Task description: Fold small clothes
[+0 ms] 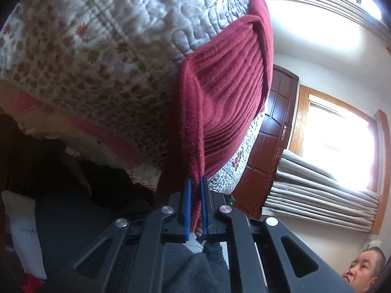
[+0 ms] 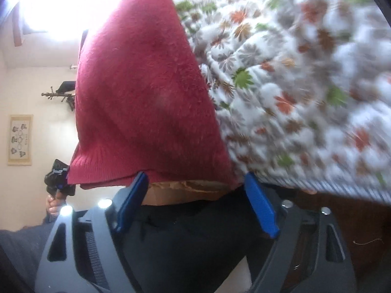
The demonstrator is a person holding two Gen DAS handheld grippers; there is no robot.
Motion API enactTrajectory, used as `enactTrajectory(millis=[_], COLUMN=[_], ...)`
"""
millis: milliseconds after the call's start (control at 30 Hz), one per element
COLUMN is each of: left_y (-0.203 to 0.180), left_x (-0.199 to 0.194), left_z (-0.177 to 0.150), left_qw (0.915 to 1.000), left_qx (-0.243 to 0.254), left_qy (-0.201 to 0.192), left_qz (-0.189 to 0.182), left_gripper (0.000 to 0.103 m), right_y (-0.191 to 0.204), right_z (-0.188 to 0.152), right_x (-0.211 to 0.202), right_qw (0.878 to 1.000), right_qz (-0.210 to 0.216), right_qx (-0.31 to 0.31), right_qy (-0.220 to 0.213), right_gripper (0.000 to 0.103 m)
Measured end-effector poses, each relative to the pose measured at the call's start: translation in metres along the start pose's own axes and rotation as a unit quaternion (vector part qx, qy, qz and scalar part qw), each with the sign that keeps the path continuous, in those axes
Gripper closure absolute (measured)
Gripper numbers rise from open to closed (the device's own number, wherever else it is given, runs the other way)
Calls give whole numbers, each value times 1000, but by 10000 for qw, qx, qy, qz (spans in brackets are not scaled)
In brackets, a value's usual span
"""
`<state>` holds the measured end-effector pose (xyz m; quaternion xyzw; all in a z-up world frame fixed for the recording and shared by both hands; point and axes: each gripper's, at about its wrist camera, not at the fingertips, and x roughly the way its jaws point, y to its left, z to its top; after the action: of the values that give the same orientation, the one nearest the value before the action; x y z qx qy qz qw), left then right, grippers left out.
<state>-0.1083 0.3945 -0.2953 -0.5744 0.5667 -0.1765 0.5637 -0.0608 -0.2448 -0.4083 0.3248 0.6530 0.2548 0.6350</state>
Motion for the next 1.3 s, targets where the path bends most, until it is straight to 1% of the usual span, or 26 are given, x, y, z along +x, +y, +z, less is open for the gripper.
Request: enactTrajectory(millis=[33, 67, 100, 233, 300, 333, 367, 433, 500, 600, 667, 733, 767, 833, 867, 900, 967, 1033, 1133, 1233, 1300], left_y=[0, 1, 1, 7, 10, 11, 12, 14, 17, 21, 22, 24, 25, 27, 27, 29, 31, 34, 36, 33, 29], left_x=[1, 2, 3, 7, 7, 7, 8, 8, 9, 12, 13, 14, 15, 14, 14, 13, 10, 6, -5, -20, -28], left_z=[1, 3, 4, 8, 9, 10, 10, 10, 11, 12, 12, 13, 14, 14, 14, 15, 15, 14, 10, 4, 0], left_qw=[10000, 9998, 9998, 9996, 9996, 9997, 9997, 9997, 9997, 9997, 9996, 9996, 9996, 9996, 9996, 9997, 9998, 9999, 9998, 9981, 9952], left_qx=[12, 82, 86, 47, 22, 17, 24, 25, 22, 12, 2, 7, 9, 25, 28, 27, 34, 32, 20, -24, -70], left_qy=[-3, 32, 29, 2, -17, -25, -29, -25, -16, 12, 25, 37, 41, 49, 46, 40, 11, -33, -122, -284, -420], left_qz=[3, 158, 180, 269, 265, 250, 243, 239, 227, 239, 273, 293, 296, 293, 276, 250, 185, 95, -146, -538, -887], left_gripper=[97, 97, 97, 97, 97, 97, 97, 97, 97, 97, 97, 97, 97, 97, 97, 97, 97, 97, 97, 97, 97], right_y=[-2, -4, -6, -3, -4, -3, -4, -6, -4, -4, -4, -1, 0, 1, 2, 3, 6, 14, 33, 55, 68], right_z=[4, 7, 12, 19, 21, 19, 18, 14, 13, 20, 27, 29, 30, 27, 26, 24, 20, 16, 16, 21, 29], right_x=[5, 11, 16, 19, 17, 15, 12, -10, -21, -19, -13, -7, -5, -5, -7, -11, -22, -39, -71, -105, -126], right_qw=[10000, 9998, 9997, 9993, 9991, 9991, 9991, 9990, 9985, 9984, 9984, 9983, 9982, 9979, 9980, 9981, 9984, 9983, 9972, 9943, 9915], right_qz=[-5, 16, 40, 94, 57, 42, -10, -229, -353, -319, -260, -169, -120, -8, 46, 144, 263, 417, 708, 1015, 1197], right_qx=[-13, -23, -35, -116, -133, -130, -124, -179, -349, -394, -381, -349, -338, -303, -281, -253, -197, -200, -205, -214, -234], right_qy=[88, 187, 251, 354, 392, 408, 410, 337, 234, 250, 326, 431, 482, 566, 570, 544, 467, 351, 77, -245, -453], right_gripper=[30, 35, 39, 40, 46, 47, 47, 48, 48, 48, 46, 46, 52, 67, 86, 94, 97, 97, 97, 97, 97])
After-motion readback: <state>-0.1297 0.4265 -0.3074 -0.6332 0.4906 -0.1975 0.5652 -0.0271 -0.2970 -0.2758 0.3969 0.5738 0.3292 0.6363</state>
